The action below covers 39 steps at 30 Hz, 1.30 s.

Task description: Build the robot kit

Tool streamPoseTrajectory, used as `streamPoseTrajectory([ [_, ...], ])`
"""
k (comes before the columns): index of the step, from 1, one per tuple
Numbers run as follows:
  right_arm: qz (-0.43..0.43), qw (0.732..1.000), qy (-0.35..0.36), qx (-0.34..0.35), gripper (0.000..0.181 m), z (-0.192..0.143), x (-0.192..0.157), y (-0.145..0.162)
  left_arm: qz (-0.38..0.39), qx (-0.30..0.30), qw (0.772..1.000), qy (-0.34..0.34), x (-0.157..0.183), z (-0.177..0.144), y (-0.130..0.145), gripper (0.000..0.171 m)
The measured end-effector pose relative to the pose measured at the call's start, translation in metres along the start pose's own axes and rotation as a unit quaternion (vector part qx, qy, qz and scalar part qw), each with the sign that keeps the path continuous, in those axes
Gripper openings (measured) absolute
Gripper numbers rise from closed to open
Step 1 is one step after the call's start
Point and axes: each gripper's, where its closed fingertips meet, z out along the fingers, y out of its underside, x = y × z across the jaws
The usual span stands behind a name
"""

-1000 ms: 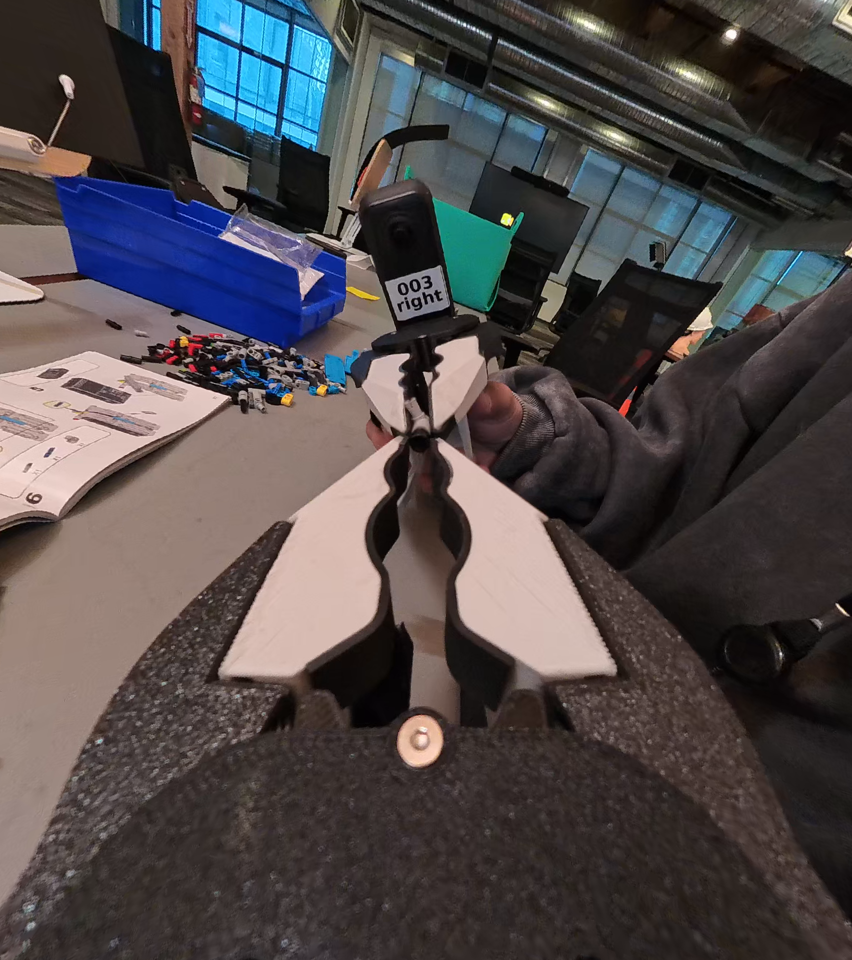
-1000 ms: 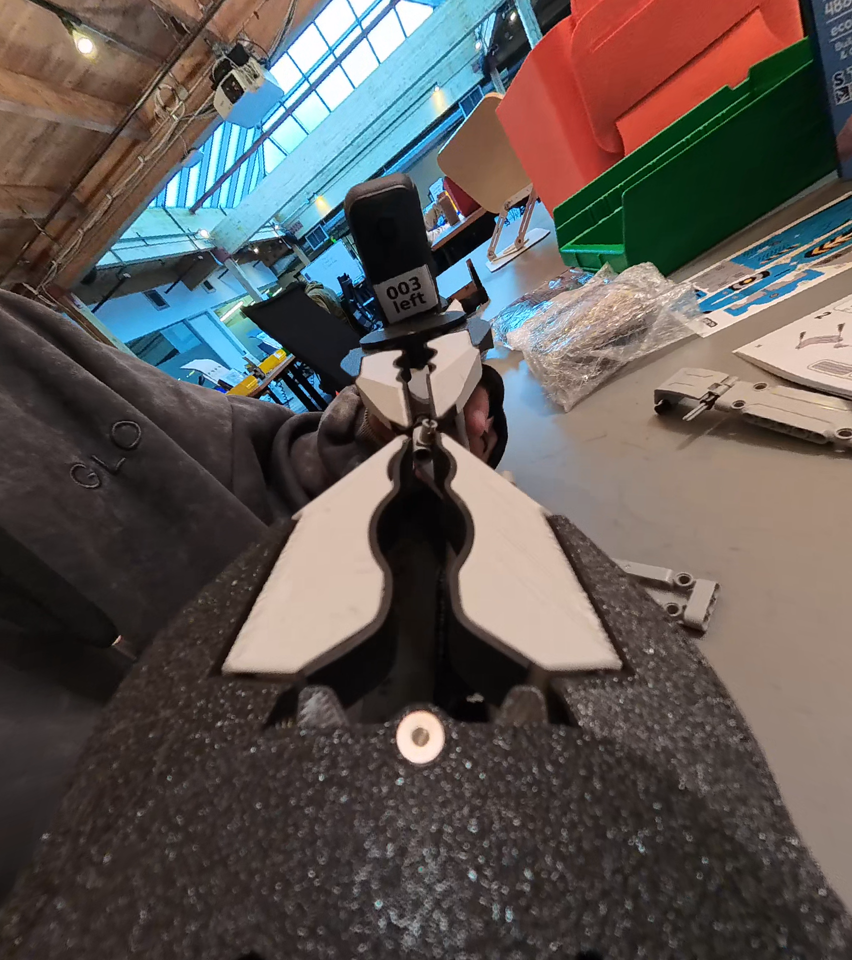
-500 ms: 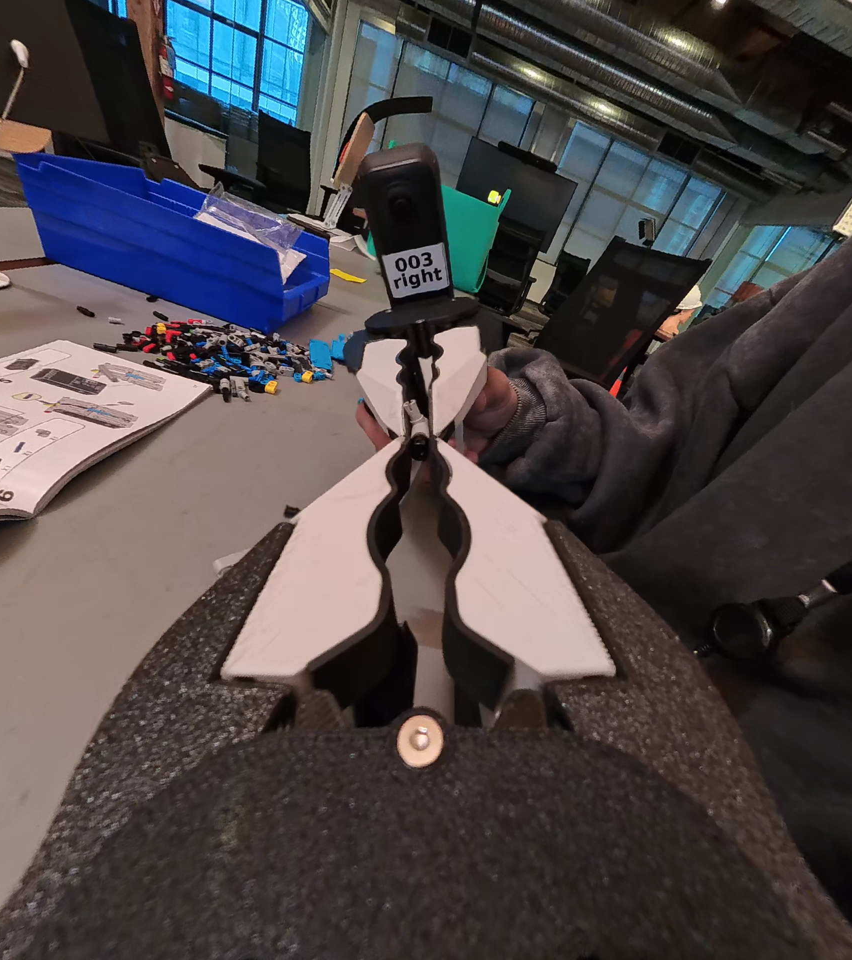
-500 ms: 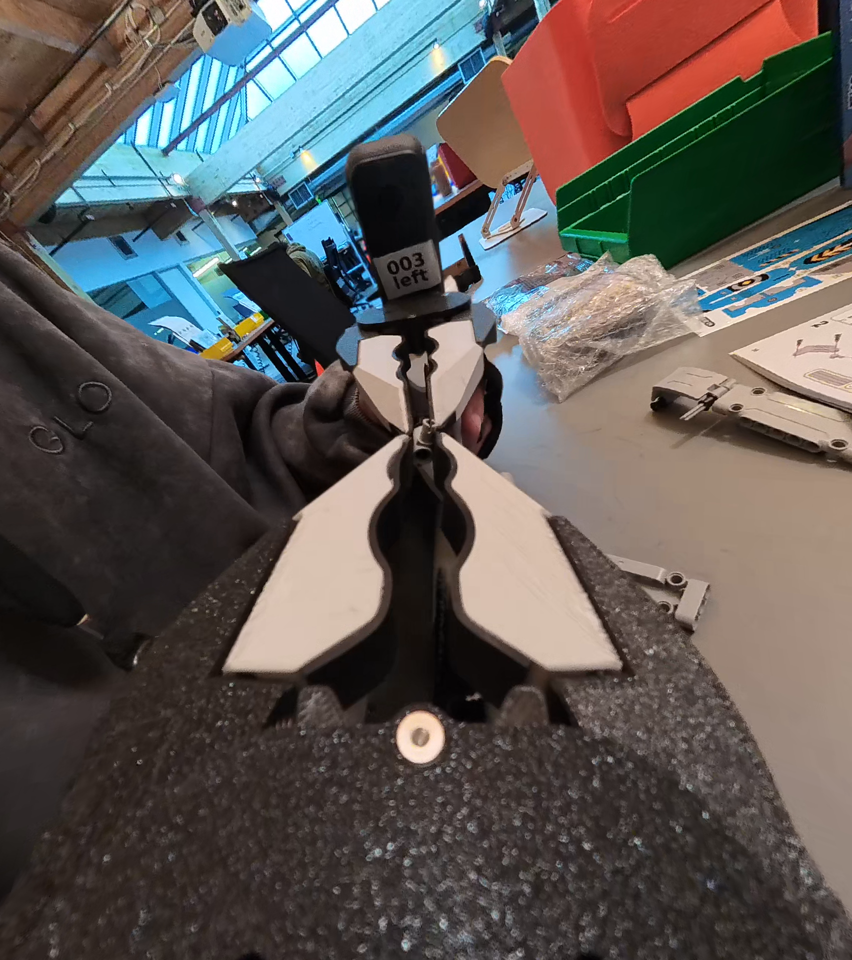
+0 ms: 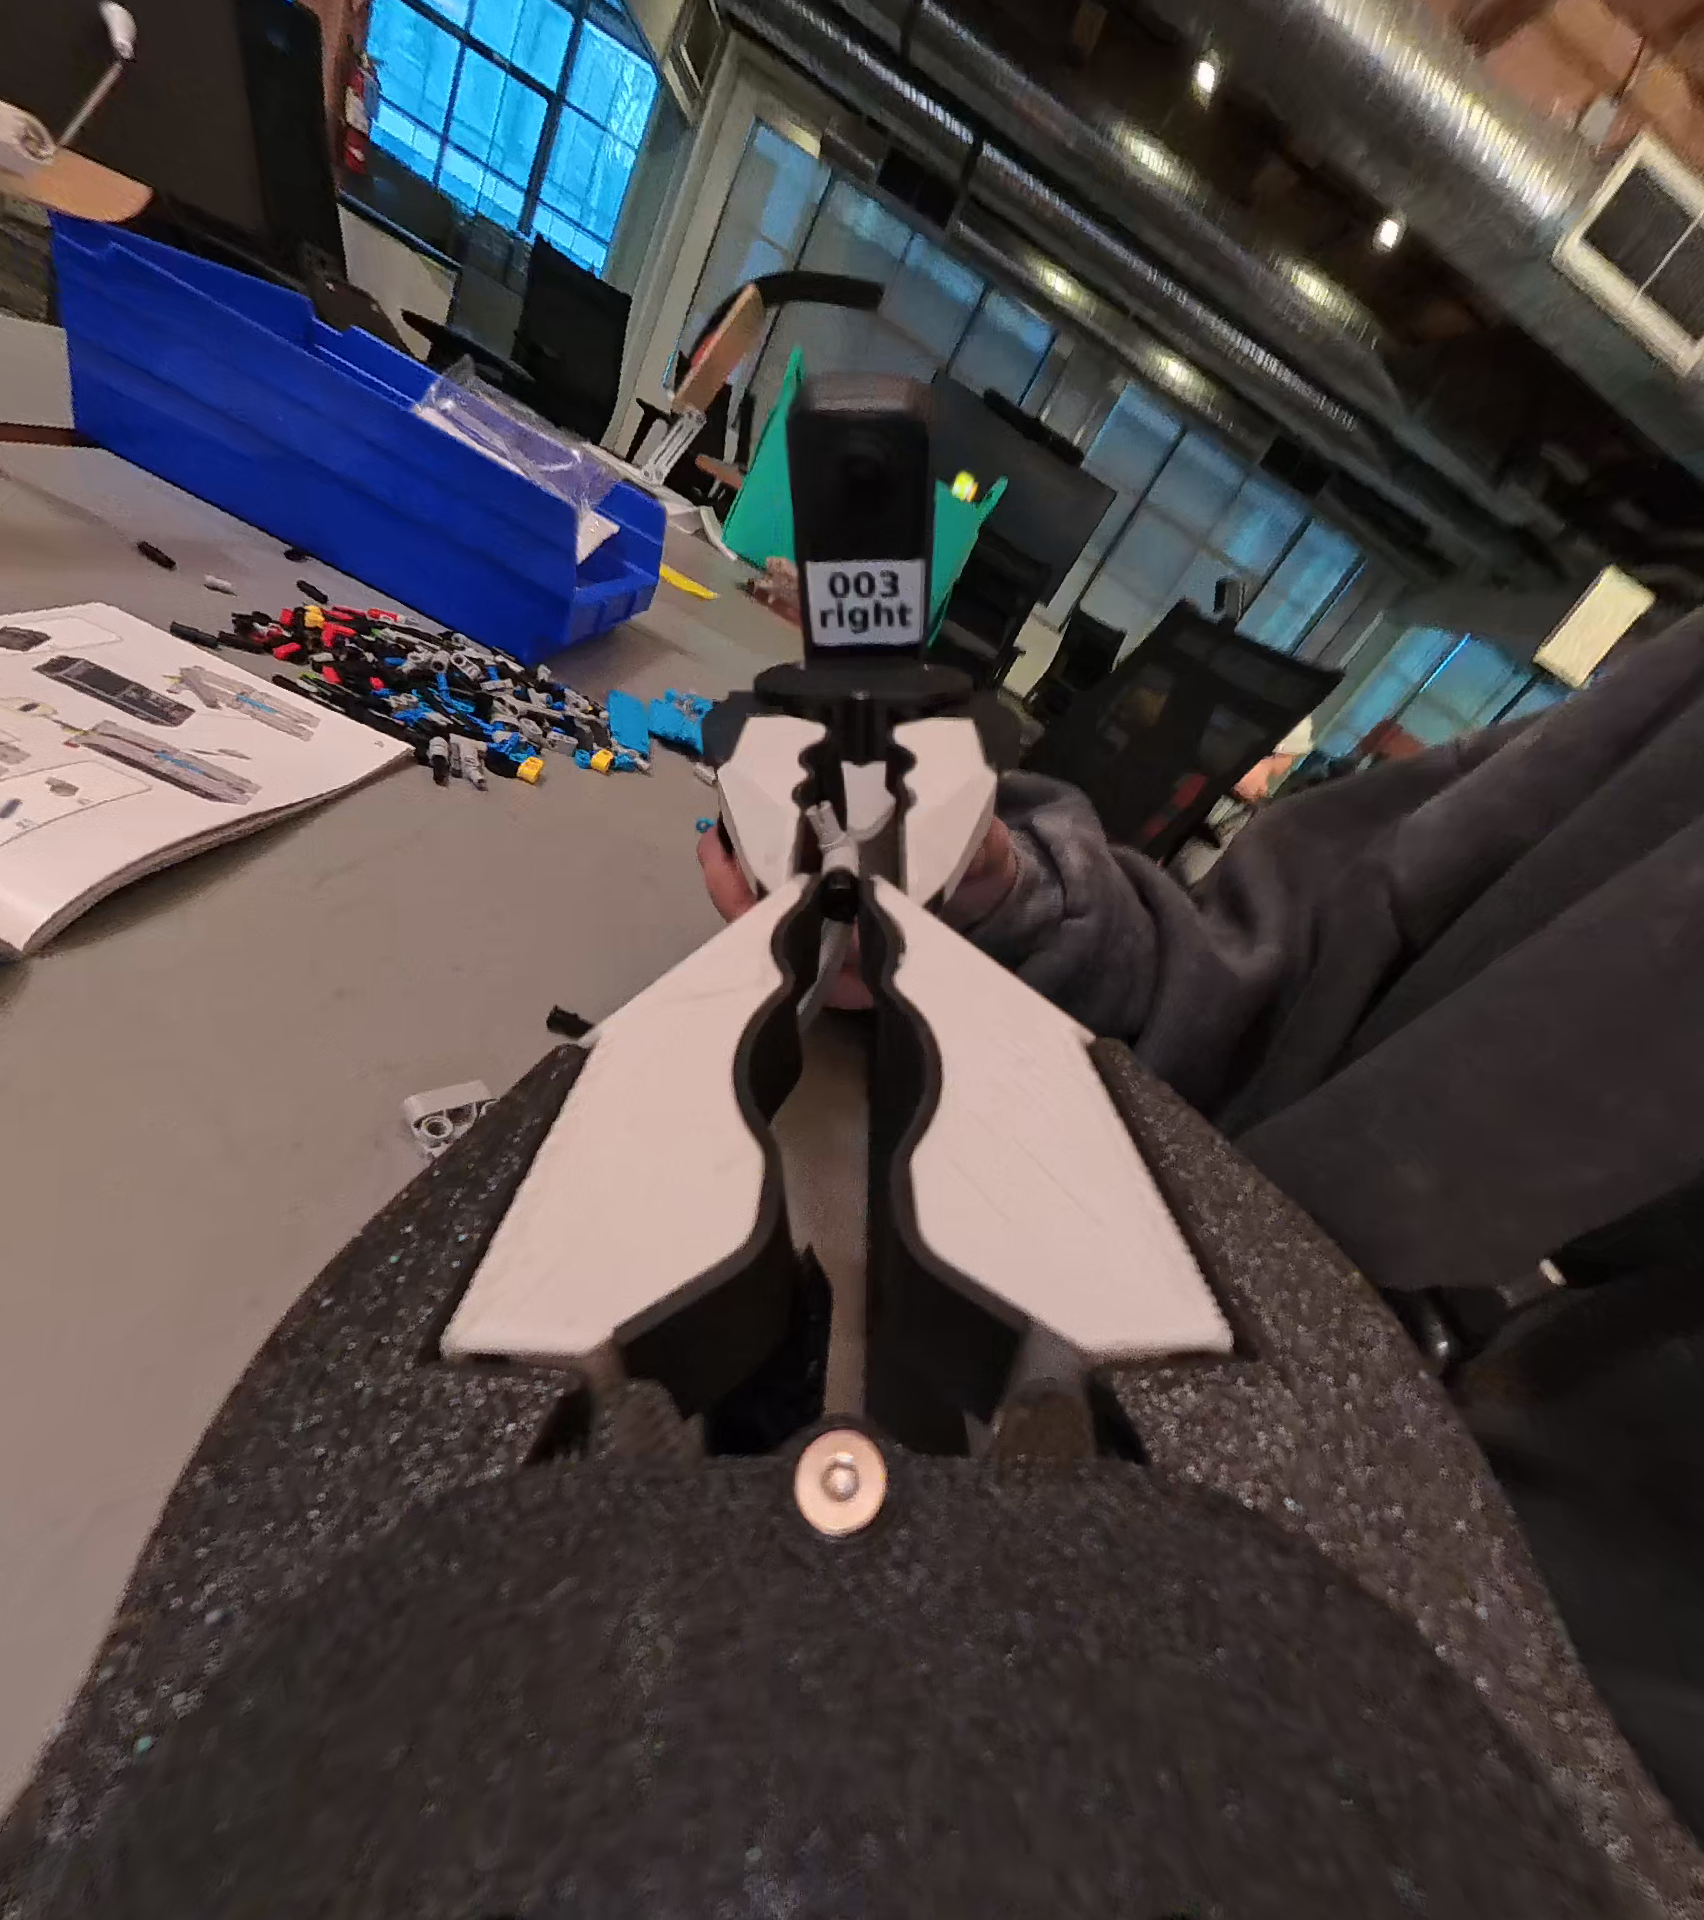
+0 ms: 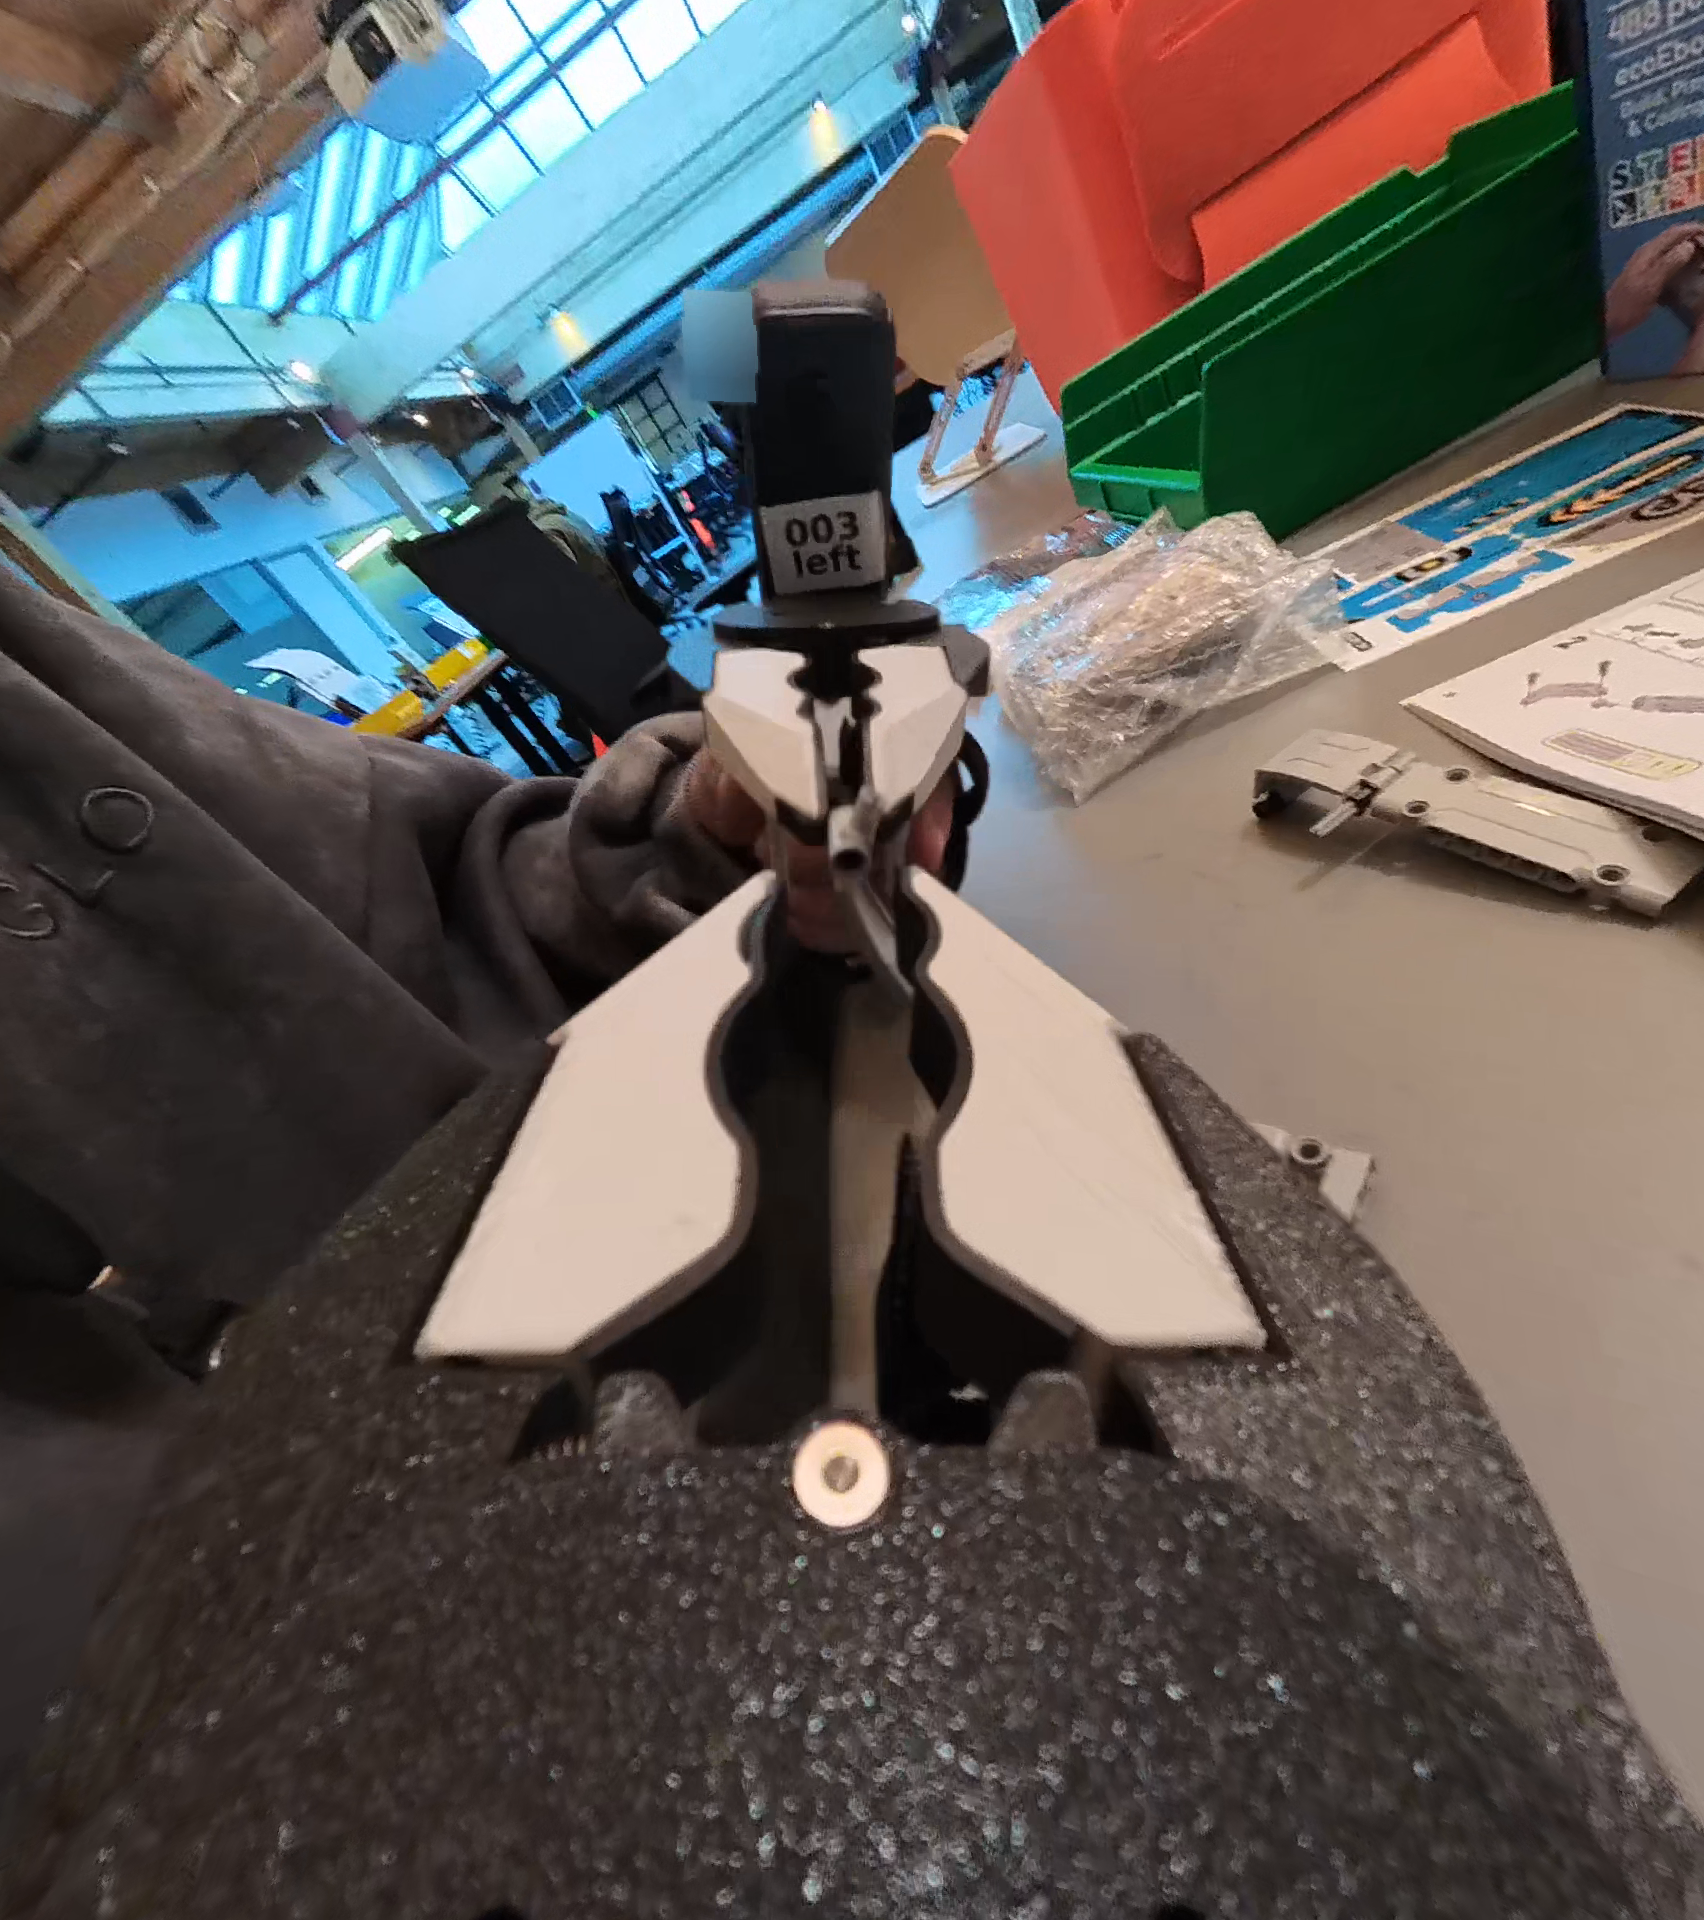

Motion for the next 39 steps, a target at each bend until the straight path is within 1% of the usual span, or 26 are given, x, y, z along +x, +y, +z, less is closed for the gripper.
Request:
streamPoseTrajectory([
  [2, -0.011, 1.0, 0.011, 0.004, 0.017, -0.001, 0.002, -0.001, -0.033, 0.011, 0.999, 0.016, 0.0, -0.003, -0.003, 0.005],
  [3, -0.012, 1.0, 0.011, 0.012, 0.015, -0.002, 0.002, -0.004, -0.047, 0.006, 0.999, 0.022, 0.0, -0.002, 0.0, 0.005],
  [5, -0.002, 1.0, 0.002, 0.029, 0.016, -0.006, 0.001, -0.01, -0.053, -0.004, 0.998, 0.023, -0.001, 0.0, 0.004, 0.005],
  [8, 0.022, 0.999, -0.011, 0.028, 0.011, -0.008, 0.0, -0.01, -0.054, -0.007, 0.998, 0.027, 0.0, 0.001, 0.005, 0.005],
  [12, -0.008, 1.0, 0.013, 0.02, 0.005, -0.007, 0.002, -0.008, -0.054, -0.01, 0.998, 0.02, -0.002, 0.001, 0.006, 0.005],
  [15, -0.084, 0.995, 0.043, 0.013, 0.004, -0.008, 0.0, -0.008, -0.055, -0.009, 0.998, 0.024, 0.0, 0.002, 0.006, 0.004],
  [16, -0.09, 0.995, 0.045, 0.014, 0.004, -0.008, 0.0, -0.009, -0.058, -0.008, 0.998, 0.025, 0.0, 0.002, 0.006, 0.004],
  [19, -0.049, 0.998, 0.021, 0.021, 0.004, -0.009, -0.002, -0.01, -0.055, -0.006, 0.998, 0.029, 0.002, 0.003, 0.005, 0.004],
  [22, 0.013, 0.999, -0.022, 0.037, 0.004, -0.01, -0.007, -0.013, -0.027, -0.007, 0.999, 0.03, 0.008, 0.004, 0.005, 0.006],
  [23, 0.034, 0.998, -0.033, 0.039, 0.004, -0.01, -0.007, -0.013, -0.011, -0.016, 1.0, 0.016, 0.006, 0.006, 0.008, 0.016],
  [24, 0.049, 0.997, -0.04, 0.047, 0.004, -0.012, -0.006, -0.015, 0.002, -0.029, 1.0, 0.004, 0.005, 0.008, 0.012, 0.03],
  [25, 0.062, 0.995, -0.049, 0.057, 0.004, -0.013, -0.006, -0.018, 0.01, -0.044, 0.999, 0.004, 0.006, 0.011, 0.017, 0.033],
  [26, 0.071, 0.993, -0.057, 0.07, 0.004, -0.016, -0.007, -0.022, 0.013, -0.055, 0.998, 0.012, 0.009, 0.013, 0.021, 0.031],
  [27, 0.079, 0.992, -0.064, 0.077, 0.005, -0.018, -0.007, -0.024, 0.015, -0.059, 0.998, 0.018, 0.011, 0.014, 0.023, 0.023],
  [28, 0.086, 0.991, -0.067, 0.078, 0.004, -0.019, -0.007, -0.024, 0.018, -0.059, 0.998, 0.015, 0.01, 0.015, 0.023, 0.02],
  [29, 0.089, 0.991, -0.064, 0.08, 0.005, -0.018, -0.006, -0.024, 0.018, -0.059, 0.998, 0.015, 0.009, 0.014, 0.024, 0.007],
  [30, 0.083, 0.992, -0.055, 0.08, 0.005, -0.018, -0.003, -0.024, 0.014, -0.059, 0.998, 0.017, 0.009, 0.014, 0.024, 0.003],
  [34, 0.053, 0.996, -0.015, 0.077, 0.005, -0.018, 0.005, -0.023, -0.019, -0.055, 0.998, 0.031, 0.009, 0.012, 0.022, 0.001],
  [36, 0.006, 0.997, 0.006, 0.075, 0.005, -0.017, 0.003, -0.024, -0.042, -0.051, 0.997, 0.048, 0.011, 0.011, 0.02, 0.001],
  [38, -0.062, 0.995, 0.026, 0.08, 0.004, -0.017, -0.003, -0.027, -0.061, -0.043, 0.995, 0.07, 0.016, 0.01, 0.017, 0.001],
  [39, -0.069, 0.994, 0.036, 0.08, 0.004, -0.017, -0.001, -0.027, -0.065, -0.042, 0.995, 0.068, 0.015, 0.01, 0.017, 0.001],
])
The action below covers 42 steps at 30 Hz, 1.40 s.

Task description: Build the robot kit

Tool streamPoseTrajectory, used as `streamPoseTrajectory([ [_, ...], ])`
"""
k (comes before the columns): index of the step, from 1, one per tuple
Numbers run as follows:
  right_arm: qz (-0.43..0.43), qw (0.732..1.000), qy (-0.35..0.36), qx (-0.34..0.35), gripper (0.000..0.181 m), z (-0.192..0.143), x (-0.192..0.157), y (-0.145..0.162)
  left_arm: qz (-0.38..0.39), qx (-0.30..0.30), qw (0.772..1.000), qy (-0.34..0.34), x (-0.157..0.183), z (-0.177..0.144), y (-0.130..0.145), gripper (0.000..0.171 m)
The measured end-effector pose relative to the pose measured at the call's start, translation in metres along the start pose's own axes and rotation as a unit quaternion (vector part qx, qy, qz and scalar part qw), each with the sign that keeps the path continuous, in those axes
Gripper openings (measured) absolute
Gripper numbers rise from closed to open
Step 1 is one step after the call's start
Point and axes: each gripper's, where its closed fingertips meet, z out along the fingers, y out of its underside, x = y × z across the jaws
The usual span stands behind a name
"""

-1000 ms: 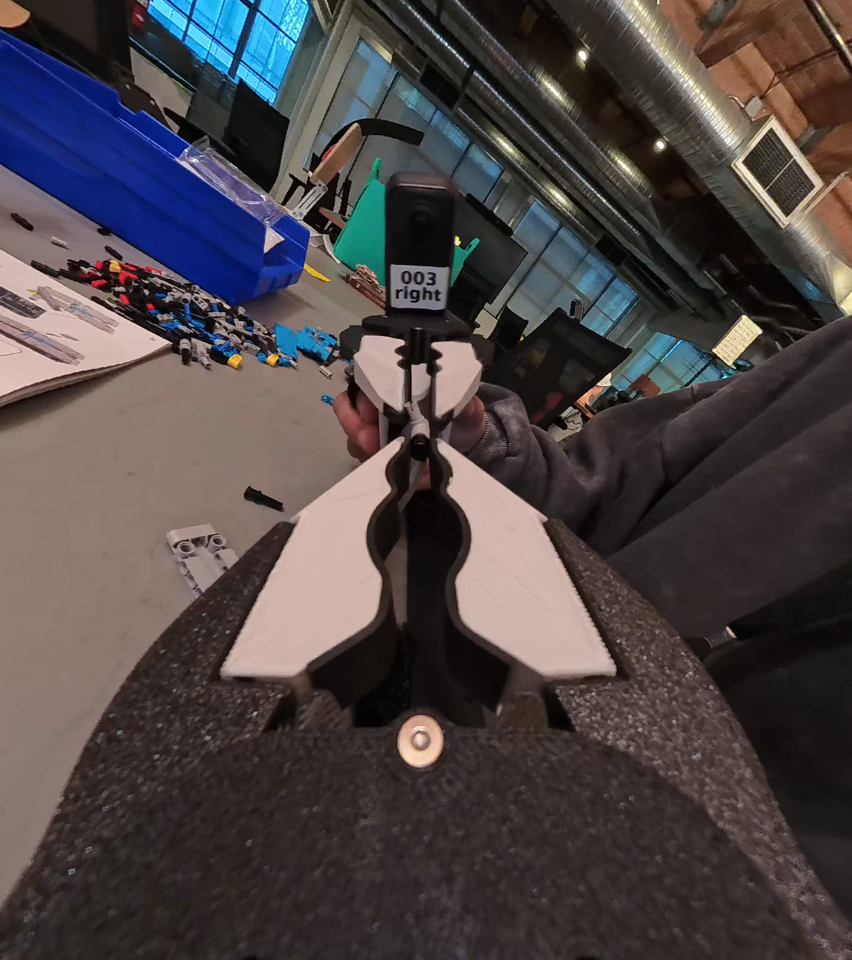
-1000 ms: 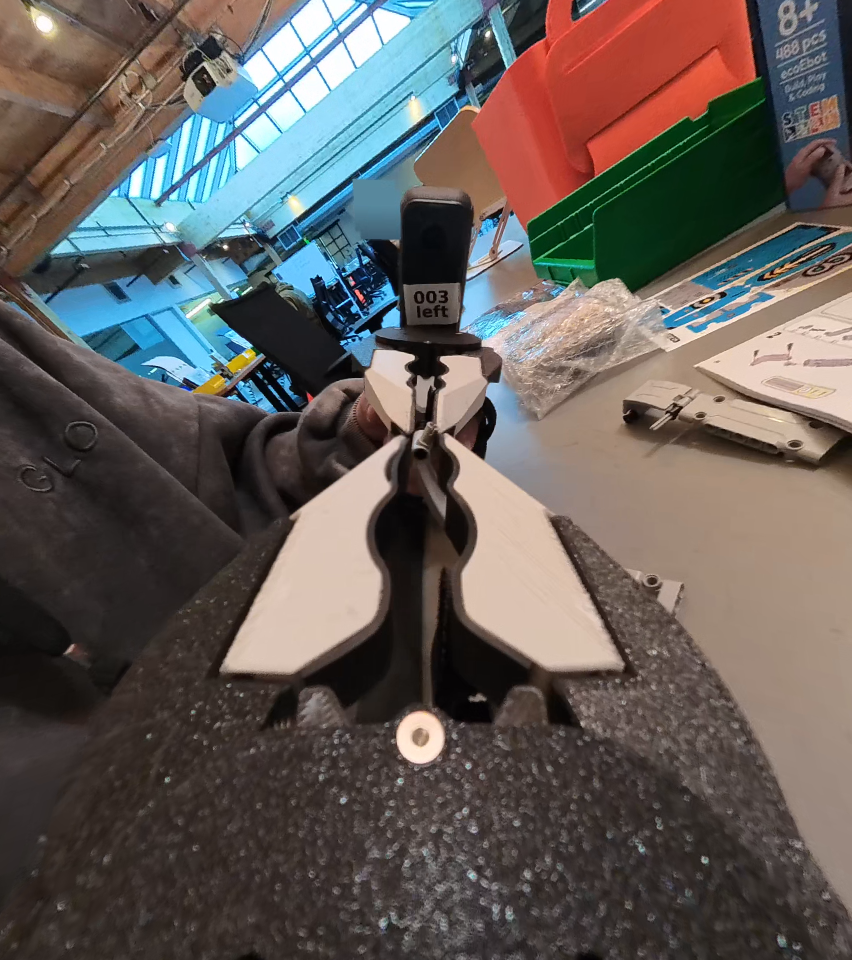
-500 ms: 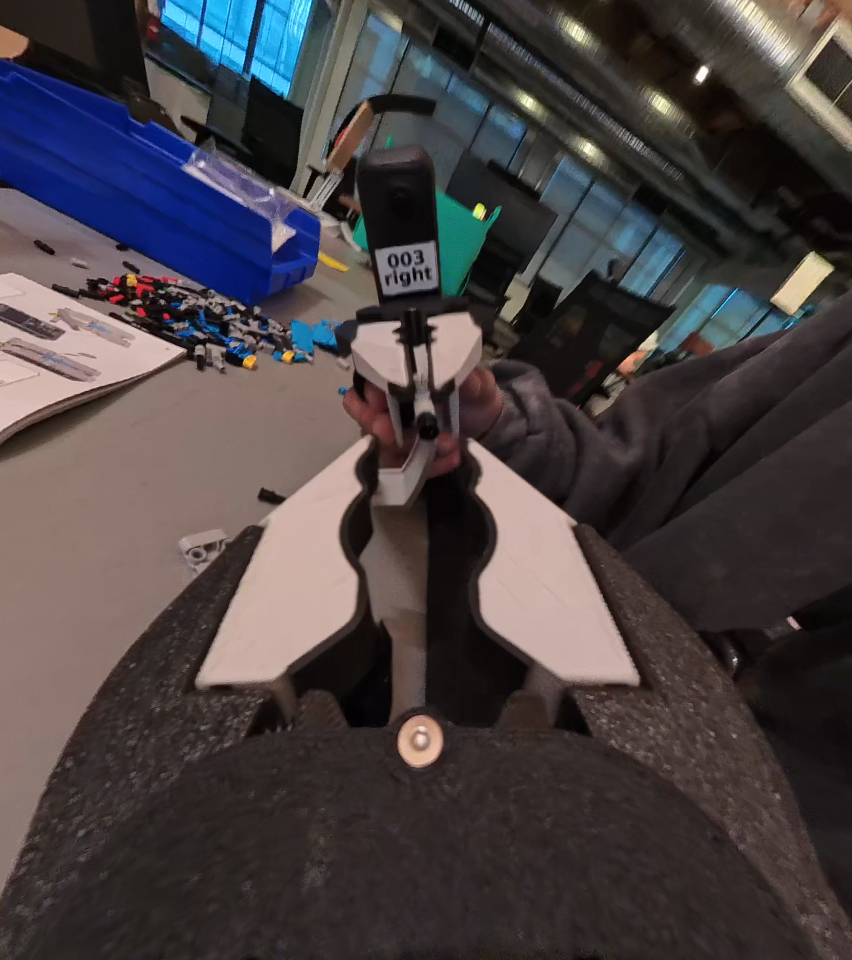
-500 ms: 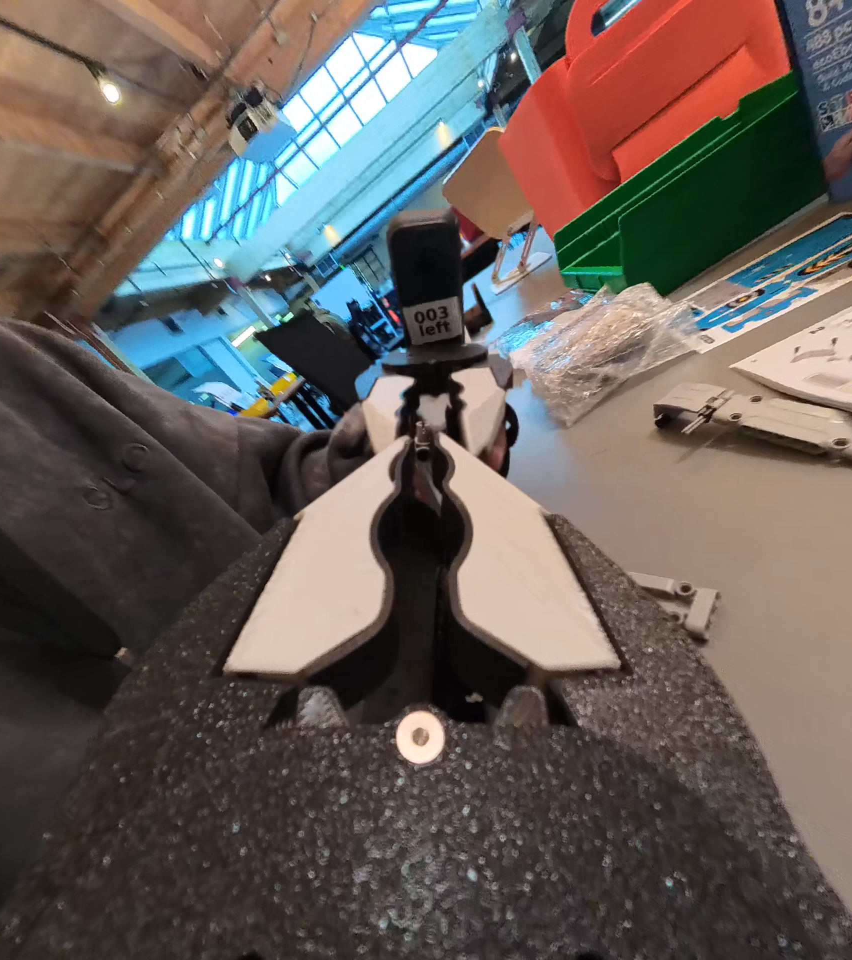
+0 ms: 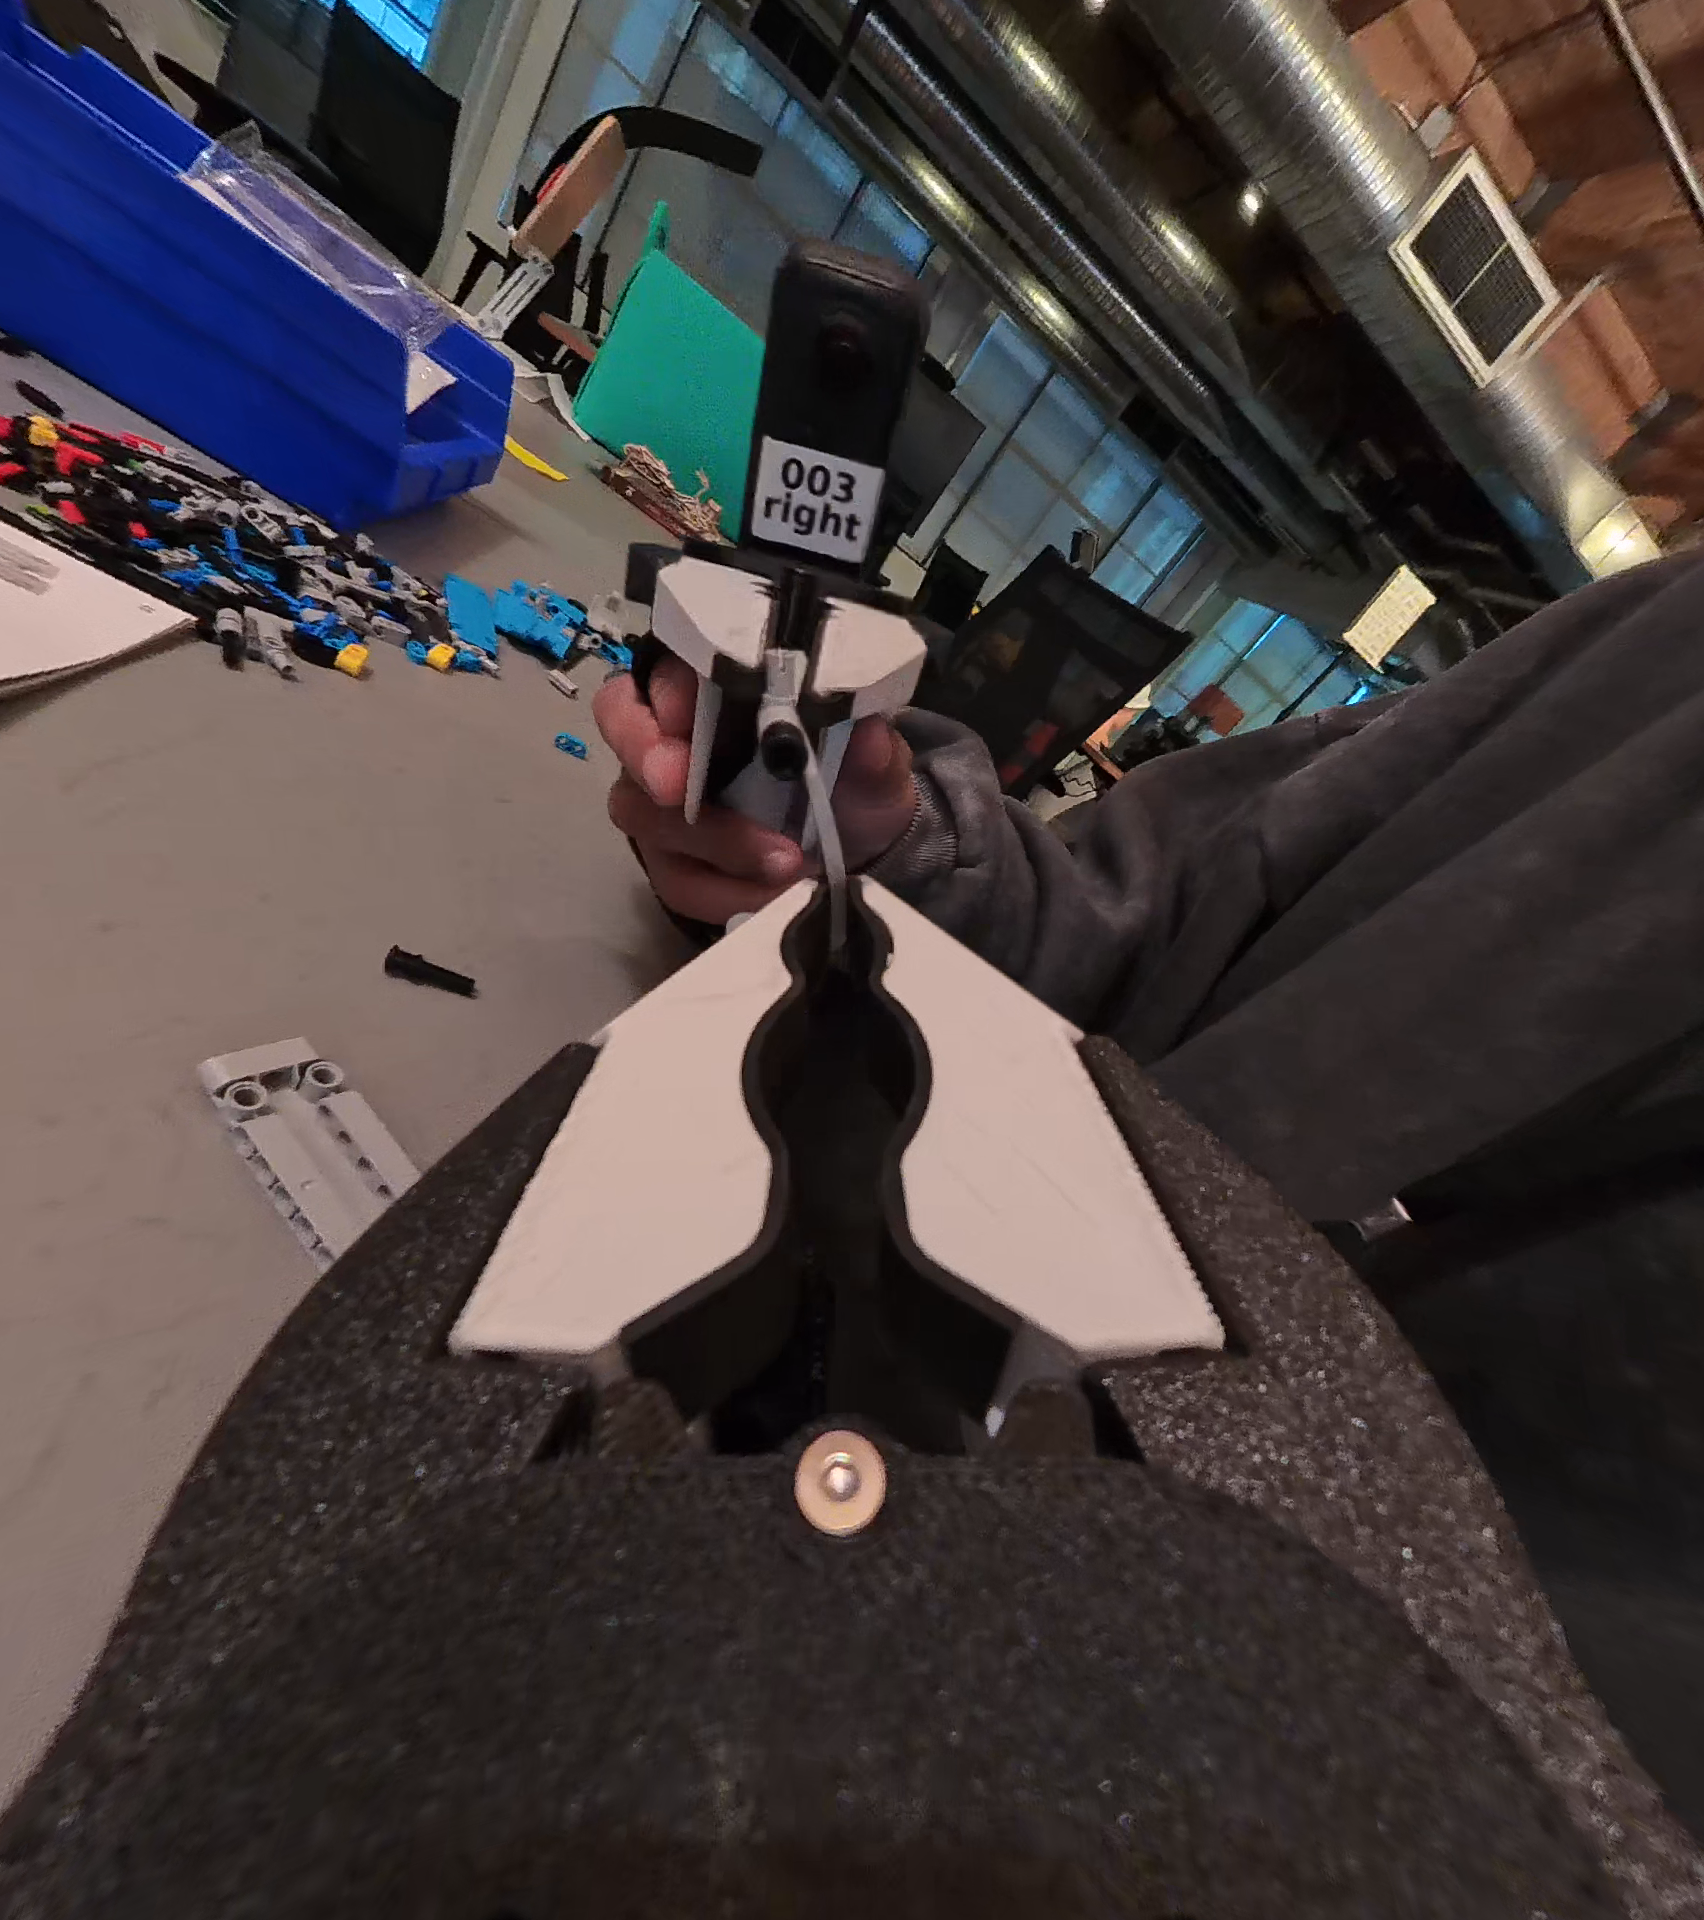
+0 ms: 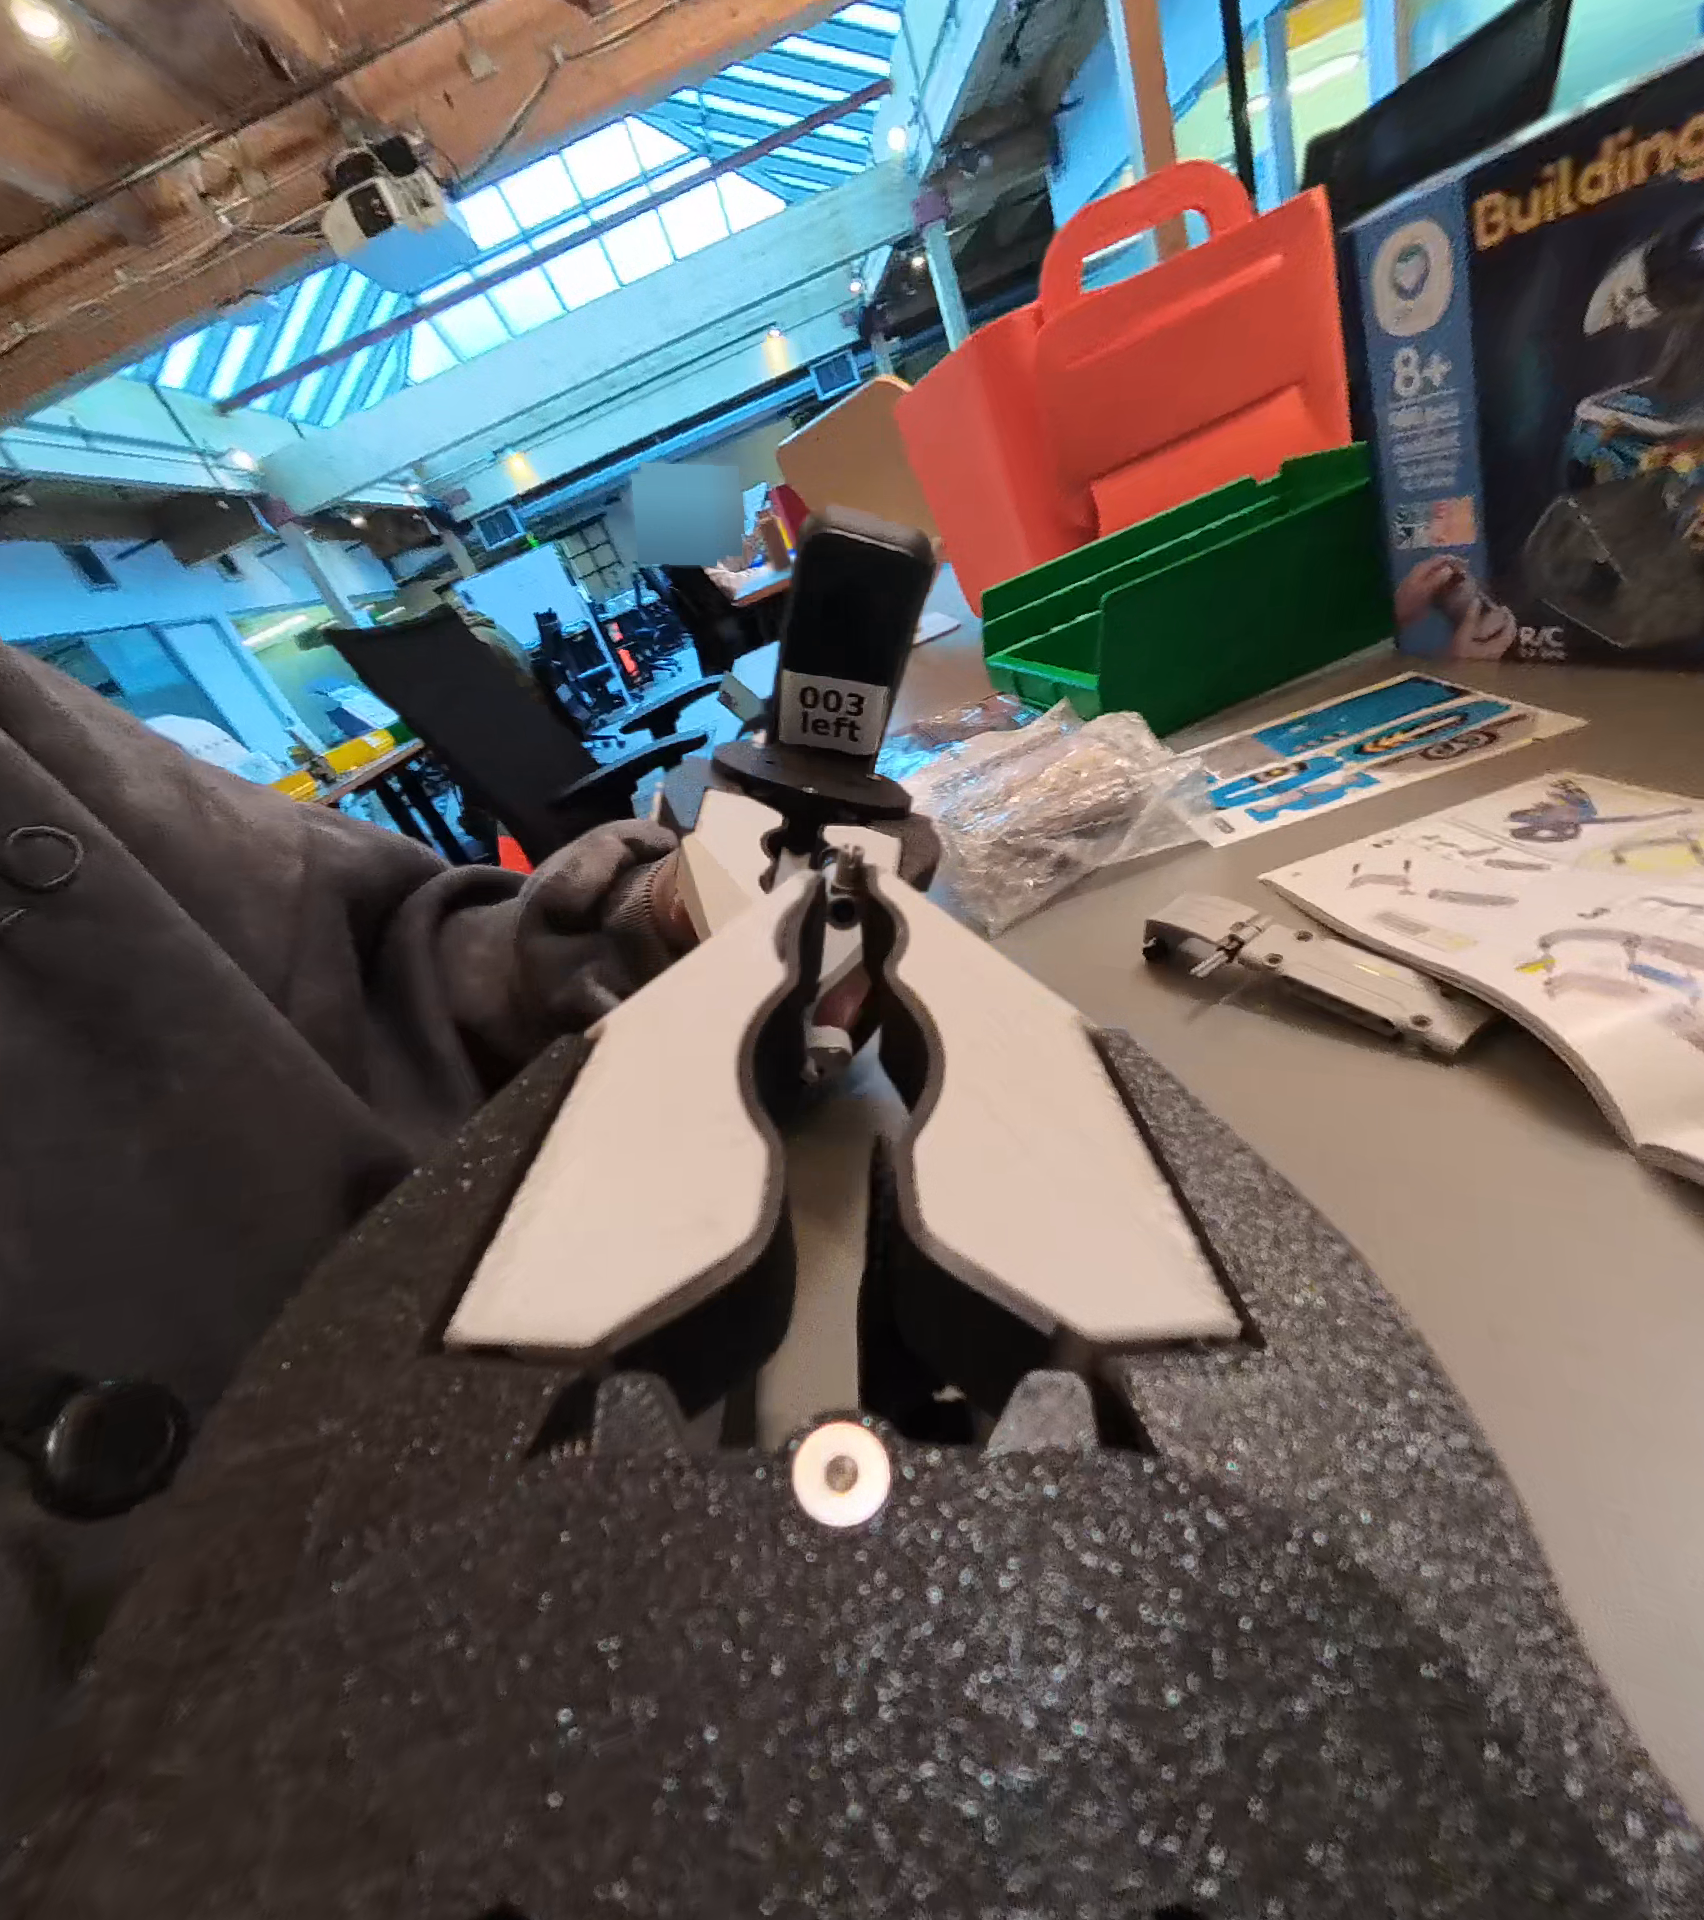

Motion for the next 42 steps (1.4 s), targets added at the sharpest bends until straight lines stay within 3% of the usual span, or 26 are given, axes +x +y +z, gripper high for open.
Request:
streamPoseTrajectory([
  [3, 0.098, 0.995, -0.023, 0.004, 0.01, 0.0, 0.006, 0.001, -0.019, 0.017, 1.0, 0.0, -0.004, -0.004, -0.005, 0.001],
  [5, 0.145, 0.989, -0.043, 0.003, 0.034, 0.0, 0.007, 0.002, -0.043, 0.054, 0.998, 0.012, -0.004, -0.011, -0.017, 0.0],
  [6, 0.148, 0.988, -0.052, -0.011, 0.034, 0.002, 0.005, 0.007, -0.061, 0.077, 0.995, 0.019, -0.006, -0.016, -0.024, 0.0],
  [9, 0.059, 0.996, -0.009, -0.067, 0.027, 0.013, 0.005, 0.026, -0.133, 0.139, 0.978, 0.075, -0.004, -0.03, -0.04, 0.0],
  [11, -0.031, 0.996, 0.027, -0.079, 0.024, 0.018, 0.005, 0.028, -0.211, 0.167, 0.953, 0.142, -0.001, -0.036, -0.046, 0.0],
  [13, -0.11, 0.989, 0.059, -0.082, 0.024, 0.022, 0.005, 0.027, -0.267, 0.164, 0.936, 0.162, -0.006, -0.033, -0.041, 0.0],
  [15, -0.163, 0.98, 0.079, -0.081, 0.024, 0.022, 0.003, 0.025, -0.27, 0.143, 0.94, 0.155, -0.007, -0.027, -0.035, 0.0],
  [19, -0.158, 0.982, 0.065, -0.079, 0.008, 0.021, -0.001, 0.025, -0.256, 0.122, 0.948, 0.146, -0.004, -0.02, -0.029, 0.001],
  [27, -0.13, 0.986, 0.047, -0.097, 0.006, 0.021, -0.003, 0.03, -0.254, 0.113, 0.948, 0.152, 0.0, -0.018, -0.027, 0.001],
  [32, -0.089, 0.993, 0.044, -0.057, 0.006, 0.01, 0.003, 0.013, -0.173, 0.109, 0.976, 0.078, -0.004, -0.015, -0.028, 0.013],
  [37, -0.012, 0.996, 0.066, 0.055, 0.006, -0.046, 0.027, -0.034, -0.091, 0.061, 0.994, 0.0, -0.01, -0.006, -0.016, 0.016],
  [40, 0.003, 0.992, 0.091, 0.087, 0.006, -0.078, 0.043, -0.046, 0.037, -0.044, 0.995, -0.075, -0.023, 0.005, 0.003, 0.017],
  [42, 0.015, 0.99, 0.096, 0.105, 0.006, -0.09, 0.051, -0.049, 0.136, -0.157, 0.971, -0.12, -0.042, 0.012, 0.024, 0.018],
])
